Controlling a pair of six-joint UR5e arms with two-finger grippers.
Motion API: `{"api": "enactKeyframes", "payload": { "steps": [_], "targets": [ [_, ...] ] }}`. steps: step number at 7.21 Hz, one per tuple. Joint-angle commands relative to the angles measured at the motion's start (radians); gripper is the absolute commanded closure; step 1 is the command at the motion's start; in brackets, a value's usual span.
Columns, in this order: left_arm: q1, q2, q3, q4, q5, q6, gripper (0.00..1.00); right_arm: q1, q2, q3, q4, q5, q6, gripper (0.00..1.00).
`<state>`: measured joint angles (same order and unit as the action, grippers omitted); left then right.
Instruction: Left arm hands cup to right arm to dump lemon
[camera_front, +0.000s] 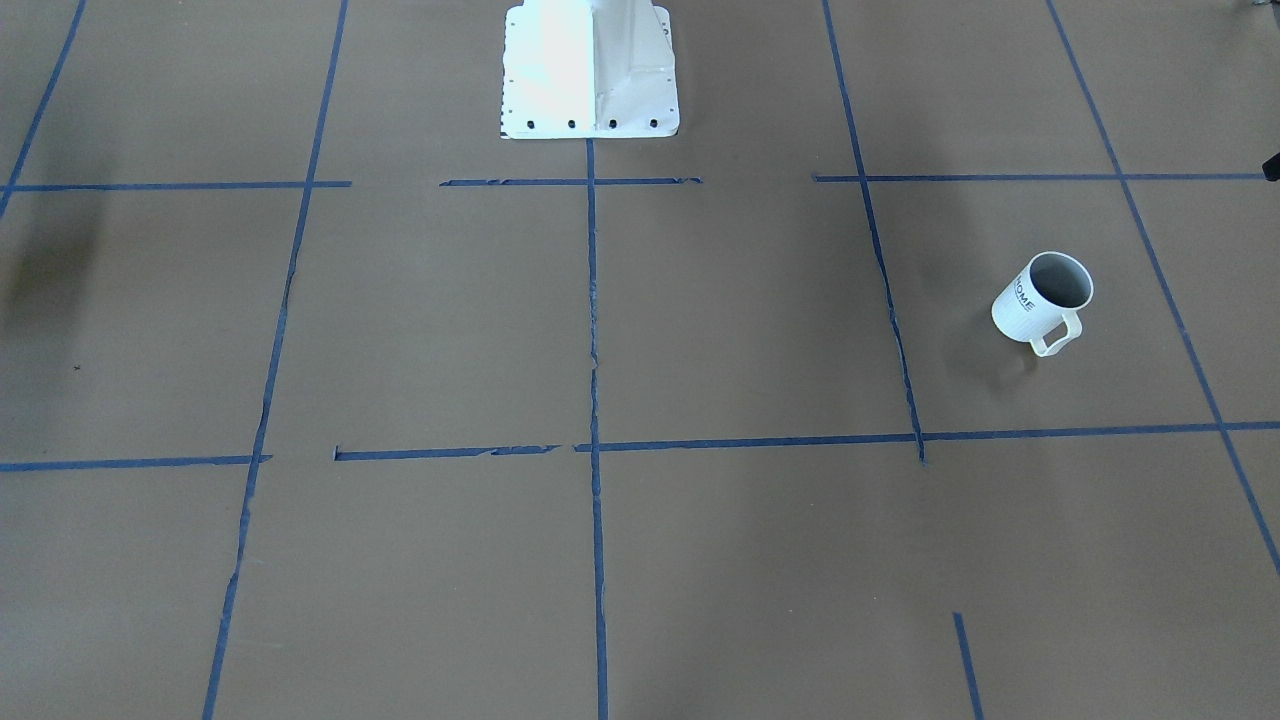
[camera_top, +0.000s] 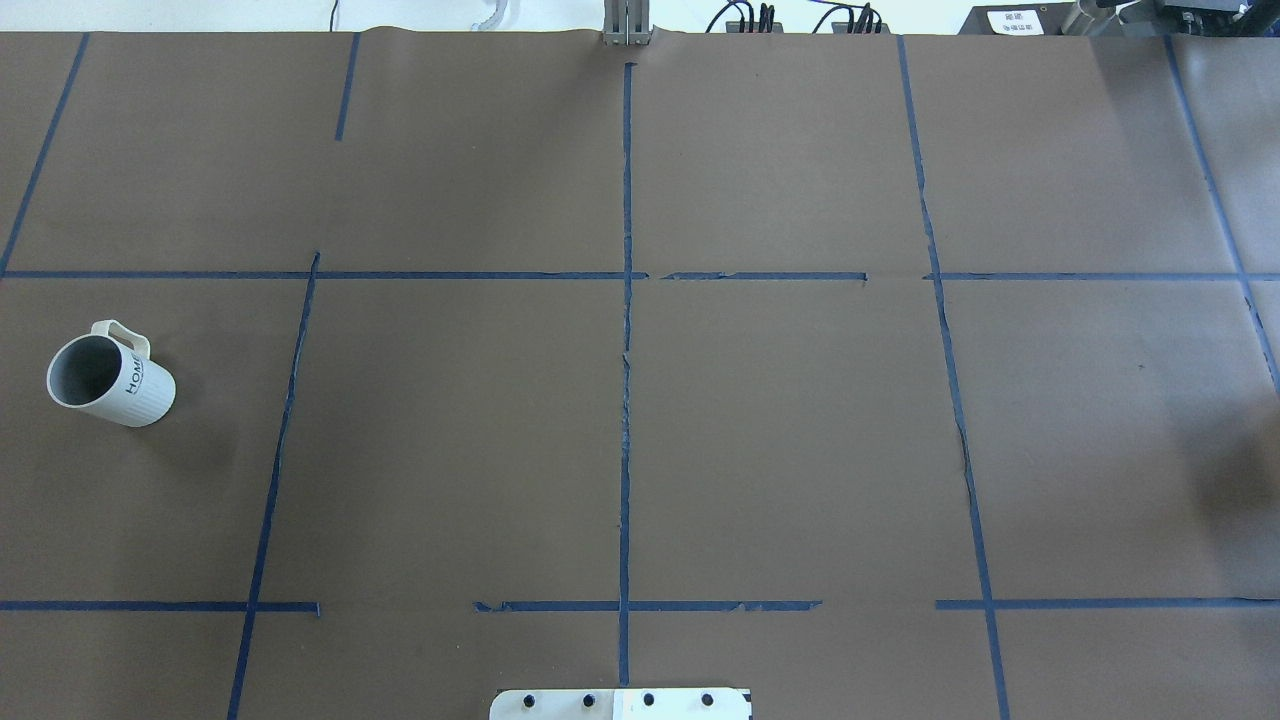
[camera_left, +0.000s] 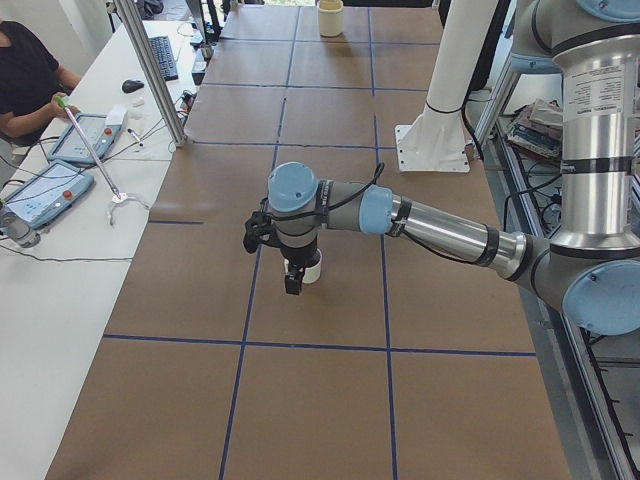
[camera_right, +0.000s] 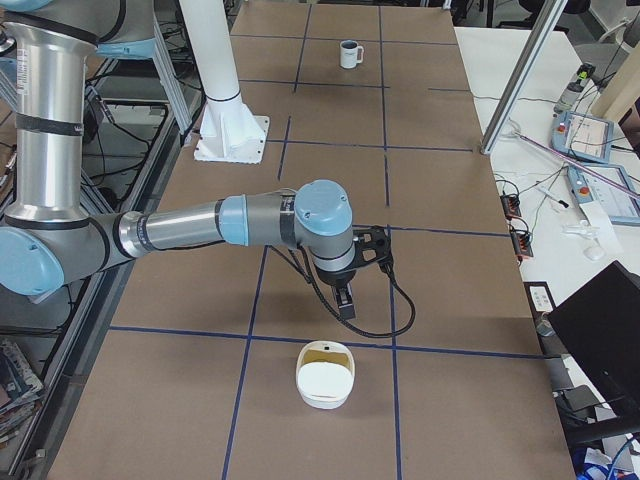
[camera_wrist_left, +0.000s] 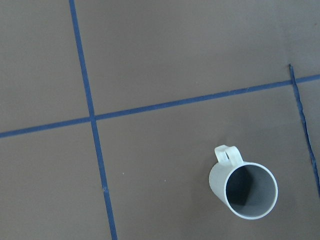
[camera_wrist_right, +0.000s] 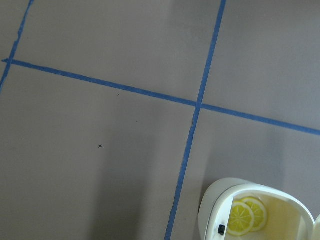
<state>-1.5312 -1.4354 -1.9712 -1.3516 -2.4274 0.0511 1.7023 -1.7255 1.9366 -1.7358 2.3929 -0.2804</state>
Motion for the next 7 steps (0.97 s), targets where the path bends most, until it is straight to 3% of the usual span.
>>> {"api": "enactKeyframes", "payload": {
  "steps": [1, 3, 7],
  "targets": [
    [-0.099, 0.05, 0.002, 0.025, -0.001, 0.082, 0.0, -0.036, -0.029, 0.001, 0.001, -0.006, 0.07, 0.0],
    [-0.103, 0.05, 0.009, 0.127, 0.001, 0.081, 0.0, -0.123, -0.029, -0.011, 0.005, -0.024, 0.136, 0.0],
    [-0.076, 0.049, 0.055, 0.114, 0.051, 0.03, 0.0, -0.165, -0.048, -0.008, 0.016, -0.012, 0.145, 0.0]
  ]
}}
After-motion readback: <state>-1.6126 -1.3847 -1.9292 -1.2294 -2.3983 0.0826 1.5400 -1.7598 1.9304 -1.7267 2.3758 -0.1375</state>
